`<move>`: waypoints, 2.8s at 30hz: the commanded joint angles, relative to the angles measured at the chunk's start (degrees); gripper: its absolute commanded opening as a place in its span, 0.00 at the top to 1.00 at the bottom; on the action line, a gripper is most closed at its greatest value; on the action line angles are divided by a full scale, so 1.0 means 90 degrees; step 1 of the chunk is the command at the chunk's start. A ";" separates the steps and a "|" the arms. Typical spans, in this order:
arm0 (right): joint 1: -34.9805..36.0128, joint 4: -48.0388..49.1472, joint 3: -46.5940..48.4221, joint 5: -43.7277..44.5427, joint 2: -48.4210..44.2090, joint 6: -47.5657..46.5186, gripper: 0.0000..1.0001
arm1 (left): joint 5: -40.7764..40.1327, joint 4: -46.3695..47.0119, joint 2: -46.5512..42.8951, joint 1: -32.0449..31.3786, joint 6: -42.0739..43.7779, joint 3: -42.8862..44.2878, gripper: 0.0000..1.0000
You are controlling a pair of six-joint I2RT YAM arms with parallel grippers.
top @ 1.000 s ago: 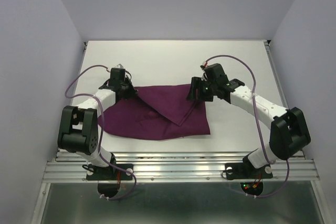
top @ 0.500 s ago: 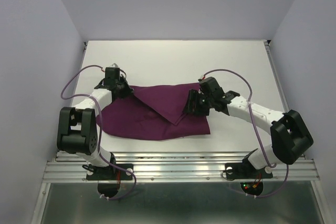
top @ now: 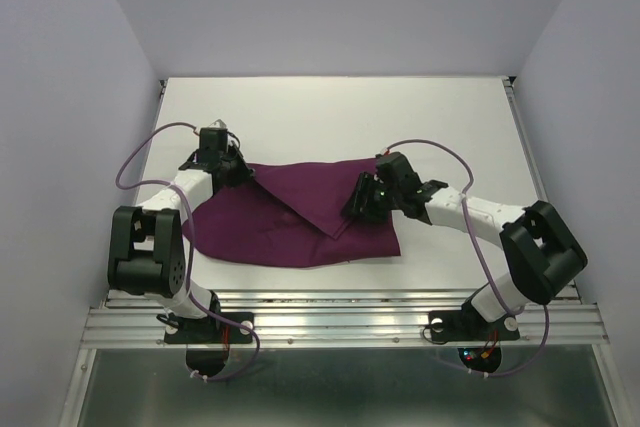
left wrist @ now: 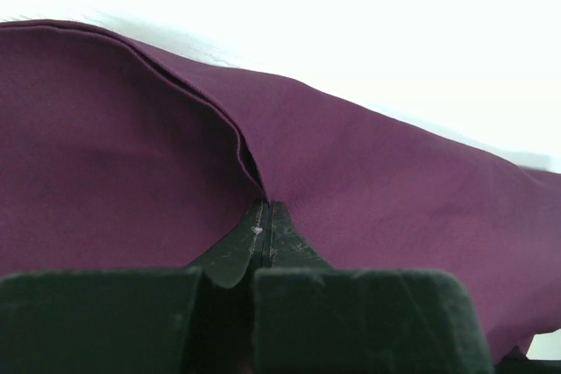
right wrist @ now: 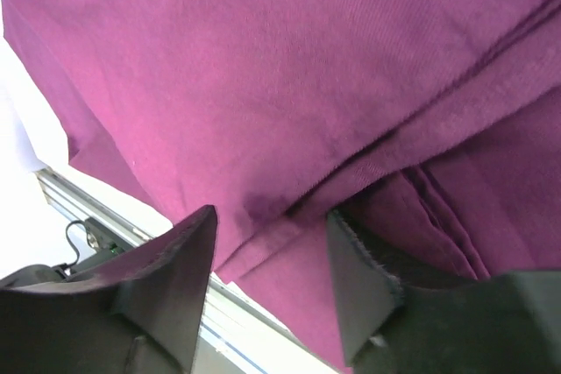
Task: Prepare the surgical pack
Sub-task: Pack the surgical kit at the center of the board.
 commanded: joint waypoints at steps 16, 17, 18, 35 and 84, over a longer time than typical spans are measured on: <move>0.0247 0.0229 0.0510 -0.0356 -0.0153 -0.0387 0.99 | 0.0048 -0.0088 -0.0470 0.0127 0.0285 0.0211 1.00; 0.0247 0.0083 0.0675 -0.0376 -0.0153 -0.0465 0.99 | 0.0067 -0.0107 -0.0460 0.0137 0.0295 0.0270 1.00; 0.0324 0.0014 0.0764 -0.0395 -0.0153 -0.0591 0.99 | 0.0068 -0.0117 -0.0460 0.0137 0.0305 0.0299 1.00; 0.0501 -0.0523 0.0628 -0.0161 -0.0289 -0.0759 0.99 | 0.0438 -0.0215 -0.0470 0.0401 0.0363 0.0231 1.00; -0.1012 -0.1481 0.2816 0.1343 0.1321 -0.2272 0.71 | 0.0888 0.0586 0.0506 -0.0976 -0.0272 0.0085 0.87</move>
